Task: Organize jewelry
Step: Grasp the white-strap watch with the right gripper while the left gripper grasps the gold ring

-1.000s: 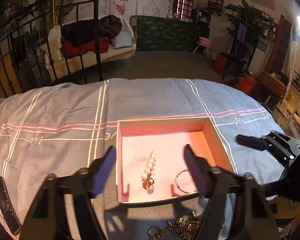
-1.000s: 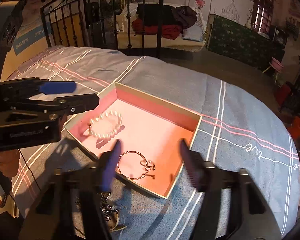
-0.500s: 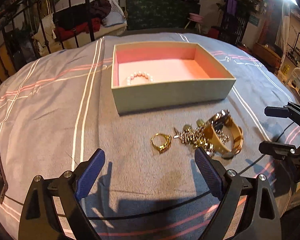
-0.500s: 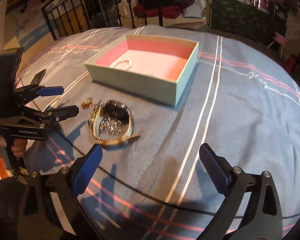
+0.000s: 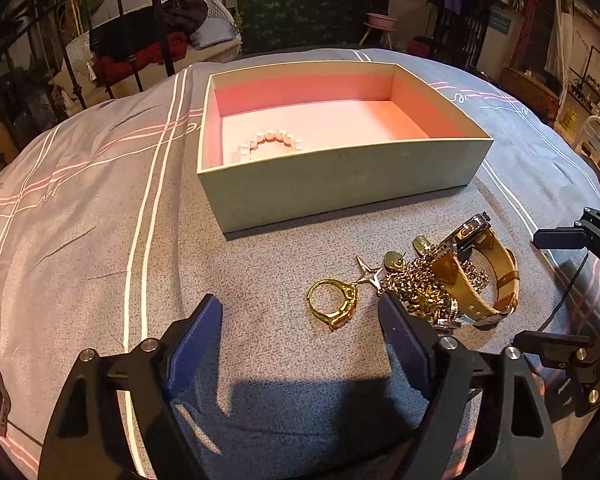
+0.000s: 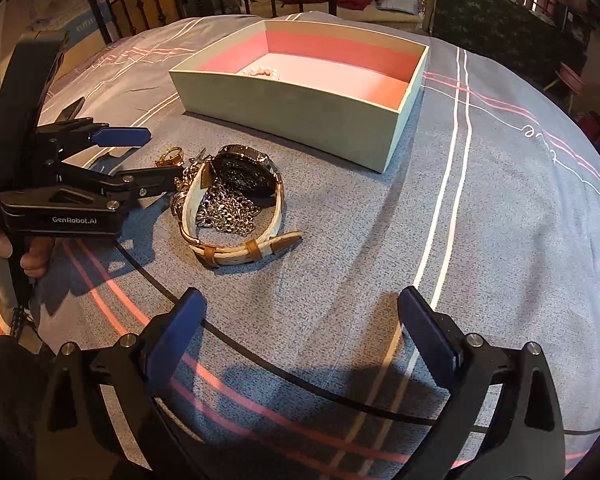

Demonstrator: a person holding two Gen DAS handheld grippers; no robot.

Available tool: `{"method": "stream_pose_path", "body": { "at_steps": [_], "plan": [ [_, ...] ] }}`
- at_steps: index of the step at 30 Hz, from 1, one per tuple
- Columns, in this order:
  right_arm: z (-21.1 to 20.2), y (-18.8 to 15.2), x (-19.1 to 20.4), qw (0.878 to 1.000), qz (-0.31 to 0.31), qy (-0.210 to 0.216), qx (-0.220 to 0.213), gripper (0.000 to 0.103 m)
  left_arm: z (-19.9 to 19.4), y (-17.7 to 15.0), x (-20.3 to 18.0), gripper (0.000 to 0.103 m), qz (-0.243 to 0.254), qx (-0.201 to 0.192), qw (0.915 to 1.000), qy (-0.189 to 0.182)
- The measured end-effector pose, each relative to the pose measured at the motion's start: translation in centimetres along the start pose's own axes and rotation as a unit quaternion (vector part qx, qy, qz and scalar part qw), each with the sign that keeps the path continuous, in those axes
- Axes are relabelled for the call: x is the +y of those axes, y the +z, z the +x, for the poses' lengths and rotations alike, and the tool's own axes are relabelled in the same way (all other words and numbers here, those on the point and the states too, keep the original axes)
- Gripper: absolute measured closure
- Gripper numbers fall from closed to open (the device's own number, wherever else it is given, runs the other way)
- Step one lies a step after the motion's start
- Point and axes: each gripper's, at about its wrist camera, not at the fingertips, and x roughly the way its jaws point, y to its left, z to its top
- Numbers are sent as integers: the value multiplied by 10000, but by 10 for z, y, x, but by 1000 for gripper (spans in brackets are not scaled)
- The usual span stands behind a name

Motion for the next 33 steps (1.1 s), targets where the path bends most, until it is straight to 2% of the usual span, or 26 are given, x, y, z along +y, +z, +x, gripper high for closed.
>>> {"method": "stream_pose_path", "body": {
  "at_steps": [1,4,6,10,15,16,17,19,20,33],
  "plan": [
    [0,0,0,10000,-13,-11,13,7,-1,1,-2,34,57,-19,10000,-10],
    [1,4,4,10000,-55,41,44,7,-3,3,-9,55,197,-103,9998,-10],
    [3,8,10,9998,-166,106,44,7,-4,5,-11,80,230,-153,9996,-7],
    [10,27,27,9986,-485,200,-4,7,-3,6,-10,79,98,-179,9998,-68],
    [25,47,33,9985,-459,305,10,7,-5,3,-8,79,-22,-162,9998,-106],
    [26,47,32,9983,-452,357,2,19,-5,3,-8,79,-28,-161,9998,-101],
    [25,47,31,9981,-455,416,-24,36,-5,3,-8,79,-30,-160,9998,-97],
    [18,46,29,9978,-470,458,-75,54,-5,3,-8,79,-40,-166,9998,-90],
    [15,44,27,9978,-477,455,-65,58,-5,3,-8,79,-53,-164,9998,-91],
    [-11,29,8,9983,-160,466,-306,61,-10,4,-5,79,-211,-110,9996,-160]
  ]
}}
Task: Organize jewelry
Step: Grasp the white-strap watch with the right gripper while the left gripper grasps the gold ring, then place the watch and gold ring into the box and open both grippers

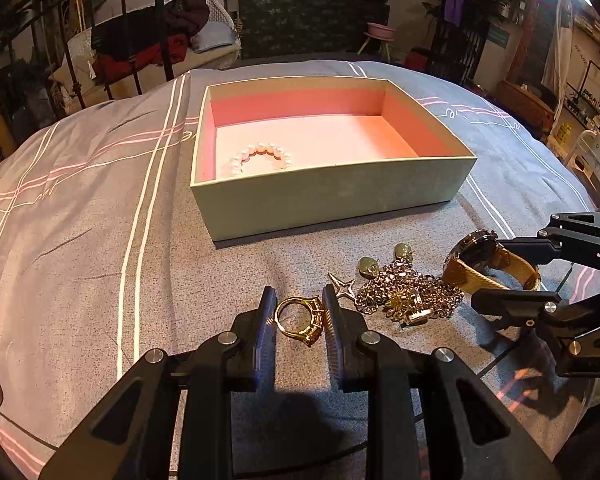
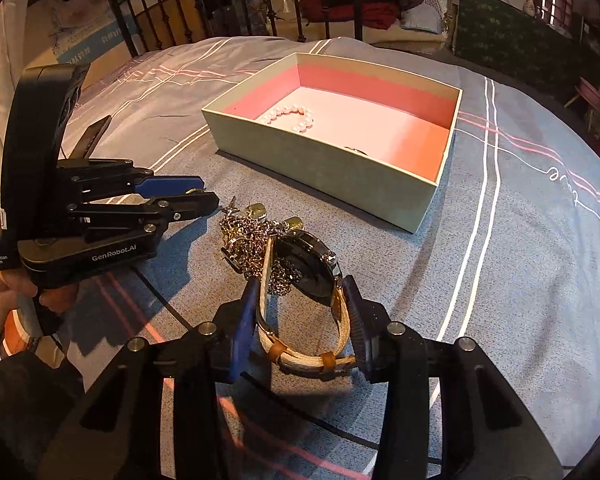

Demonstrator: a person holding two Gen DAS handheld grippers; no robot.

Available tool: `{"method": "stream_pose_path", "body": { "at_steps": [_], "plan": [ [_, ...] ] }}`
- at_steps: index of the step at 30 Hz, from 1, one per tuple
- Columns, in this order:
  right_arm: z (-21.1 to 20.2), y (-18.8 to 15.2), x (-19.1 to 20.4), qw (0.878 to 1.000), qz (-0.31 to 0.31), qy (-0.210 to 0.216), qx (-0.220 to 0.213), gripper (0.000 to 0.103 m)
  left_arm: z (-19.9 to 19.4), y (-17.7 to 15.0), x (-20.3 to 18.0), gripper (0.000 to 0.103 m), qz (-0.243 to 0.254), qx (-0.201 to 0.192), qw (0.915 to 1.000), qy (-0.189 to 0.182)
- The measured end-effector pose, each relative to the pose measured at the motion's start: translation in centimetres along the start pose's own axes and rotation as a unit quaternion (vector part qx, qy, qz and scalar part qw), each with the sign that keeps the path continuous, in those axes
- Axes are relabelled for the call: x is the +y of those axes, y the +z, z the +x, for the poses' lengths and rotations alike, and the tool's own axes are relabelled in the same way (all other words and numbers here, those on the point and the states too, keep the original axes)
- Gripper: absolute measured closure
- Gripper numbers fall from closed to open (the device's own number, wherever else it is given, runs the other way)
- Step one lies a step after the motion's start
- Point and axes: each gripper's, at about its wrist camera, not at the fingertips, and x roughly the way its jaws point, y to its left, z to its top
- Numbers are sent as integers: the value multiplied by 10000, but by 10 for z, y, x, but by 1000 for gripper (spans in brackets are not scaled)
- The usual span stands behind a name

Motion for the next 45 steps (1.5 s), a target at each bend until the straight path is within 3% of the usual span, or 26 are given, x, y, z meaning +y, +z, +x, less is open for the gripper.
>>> {"method": "stream_pose_path", "body": {
  "at_steps": [45],
  "plan": [
    [-6,-2,4,9999,74,58,-122,60,-15,1,-2,79,-121,0,9999,-35]
  ]
}}
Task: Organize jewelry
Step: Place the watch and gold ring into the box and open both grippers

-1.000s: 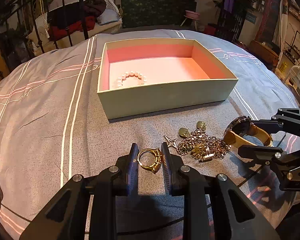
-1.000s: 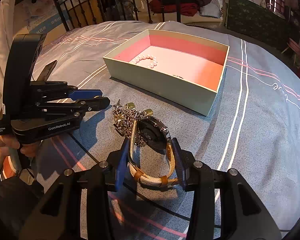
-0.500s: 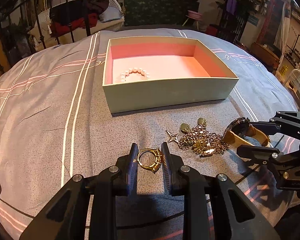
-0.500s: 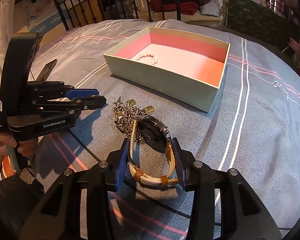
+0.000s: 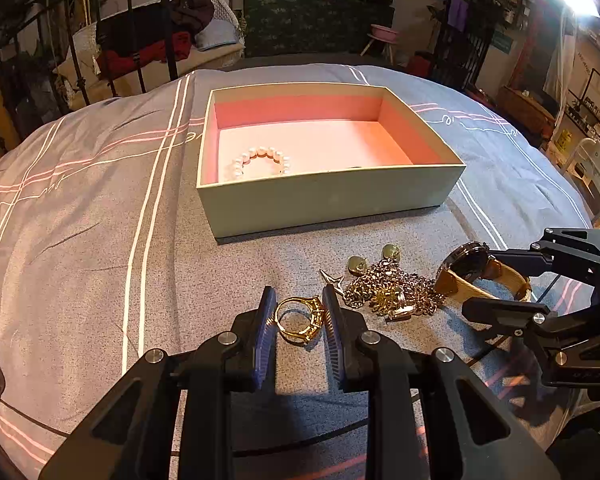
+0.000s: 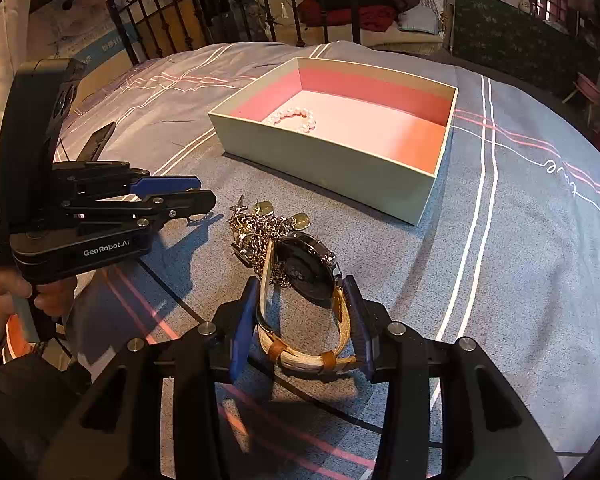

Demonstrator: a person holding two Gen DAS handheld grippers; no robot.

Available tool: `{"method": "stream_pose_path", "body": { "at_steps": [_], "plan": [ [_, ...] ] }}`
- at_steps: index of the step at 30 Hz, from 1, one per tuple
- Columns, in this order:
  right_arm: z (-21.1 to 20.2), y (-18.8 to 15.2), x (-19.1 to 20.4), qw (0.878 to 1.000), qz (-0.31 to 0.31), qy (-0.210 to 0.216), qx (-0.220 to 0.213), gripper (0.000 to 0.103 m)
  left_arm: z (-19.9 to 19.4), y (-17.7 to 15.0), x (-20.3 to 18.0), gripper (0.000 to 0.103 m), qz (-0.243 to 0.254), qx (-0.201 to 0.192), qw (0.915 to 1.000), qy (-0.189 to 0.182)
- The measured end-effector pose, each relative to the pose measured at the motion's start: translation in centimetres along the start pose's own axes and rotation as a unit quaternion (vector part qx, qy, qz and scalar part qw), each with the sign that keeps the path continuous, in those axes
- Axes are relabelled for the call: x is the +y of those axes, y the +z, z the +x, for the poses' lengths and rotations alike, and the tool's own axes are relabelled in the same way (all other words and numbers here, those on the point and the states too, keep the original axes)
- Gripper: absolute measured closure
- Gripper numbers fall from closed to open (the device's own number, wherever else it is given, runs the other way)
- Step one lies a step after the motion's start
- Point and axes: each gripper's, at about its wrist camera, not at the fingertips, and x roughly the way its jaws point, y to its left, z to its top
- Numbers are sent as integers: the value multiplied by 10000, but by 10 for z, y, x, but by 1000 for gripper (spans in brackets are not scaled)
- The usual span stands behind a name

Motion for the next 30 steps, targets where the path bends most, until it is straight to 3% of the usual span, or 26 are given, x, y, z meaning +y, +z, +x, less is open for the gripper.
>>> {"method": "stream_pose_path", "body": {
  "at_steps": [5,16,23,30],
  "plan": [
    [-11,15,3,9997,-130,-41,-216,60,-18,19,1,79,19,-336,9994,-47],
    [-27,69,0,9960,-279,-193,-828,60,-35,81,1,79,155,-951,9951,226],
    [3,116,-26,9955,85,-338,-886,60,4,138,12,79,-248,-684,9969,288],
    [20,118,-34,9955,250,-498,-766,60,26,135,13,79,-352,-395,9980,352]
  ]
}}
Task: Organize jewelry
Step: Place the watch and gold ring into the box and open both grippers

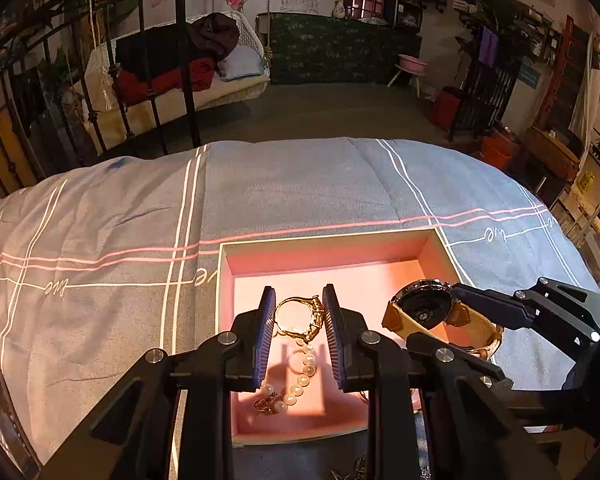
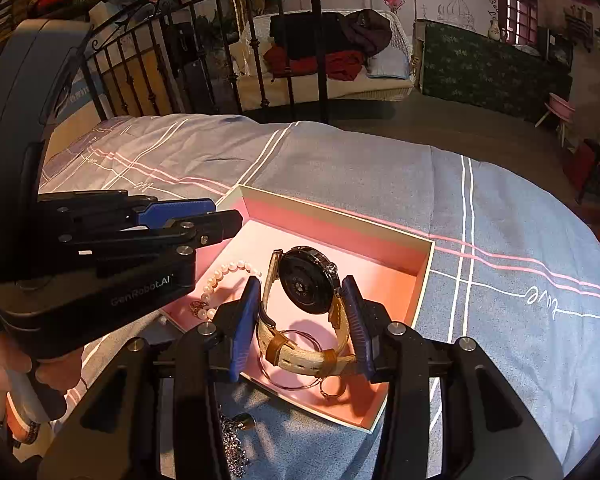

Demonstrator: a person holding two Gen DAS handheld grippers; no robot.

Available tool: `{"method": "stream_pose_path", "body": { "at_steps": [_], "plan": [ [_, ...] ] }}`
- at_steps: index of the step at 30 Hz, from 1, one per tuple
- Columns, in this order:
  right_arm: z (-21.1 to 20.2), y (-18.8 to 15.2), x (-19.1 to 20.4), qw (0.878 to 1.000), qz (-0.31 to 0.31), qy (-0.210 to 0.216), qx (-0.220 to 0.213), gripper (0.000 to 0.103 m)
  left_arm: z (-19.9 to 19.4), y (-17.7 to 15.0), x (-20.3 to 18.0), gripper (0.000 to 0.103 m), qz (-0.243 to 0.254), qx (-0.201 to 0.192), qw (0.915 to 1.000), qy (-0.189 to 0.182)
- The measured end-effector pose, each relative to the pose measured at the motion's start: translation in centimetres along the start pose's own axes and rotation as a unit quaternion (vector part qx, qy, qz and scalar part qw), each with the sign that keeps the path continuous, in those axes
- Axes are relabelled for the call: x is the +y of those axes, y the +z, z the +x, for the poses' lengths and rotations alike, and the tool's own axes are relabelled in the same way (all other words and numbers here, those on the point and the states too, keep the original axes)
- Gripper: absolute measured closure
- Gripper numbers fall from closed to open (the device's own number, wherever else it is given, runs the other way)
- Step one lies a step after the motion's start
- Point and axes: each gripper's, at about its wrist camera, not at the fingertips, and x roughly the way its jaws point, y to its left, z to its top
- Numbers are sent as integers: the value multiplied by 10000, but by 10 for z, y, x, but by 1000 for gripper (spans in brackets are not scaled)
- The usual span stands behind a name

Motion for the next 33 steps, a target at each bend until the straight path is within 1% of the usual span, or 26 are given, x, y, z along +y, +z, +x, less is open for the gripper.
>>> {"method": "stream_pose_path", "body": {
  "at_steps": [7,17,26,31,32,33],
  "plan": [
    [4,-1,1,9999,-54,-108,81,60,6,-7,2,79,-47,124,9999,14],
    [6,-2,1,9998,-97,-145,134,60,4,-4,1,79,-32,97,9999,-25],
    [18,-8,4,9988,-219,-194,393,60,17,-8,-1,79,-92,342,9994,-36],
    [17,-9,6,9986,-278,-219,393,61,16,-7,2,79,-135,333,9994,-19],
    [15,-9,6,9988,-278,-211,358,60,15,-7,3,77,-140,327,9994,-27],
    [12,-9,6,9988,-286,-224,319,59,15,-6,3,72,-157,334,9993,-25]
  ]
}}
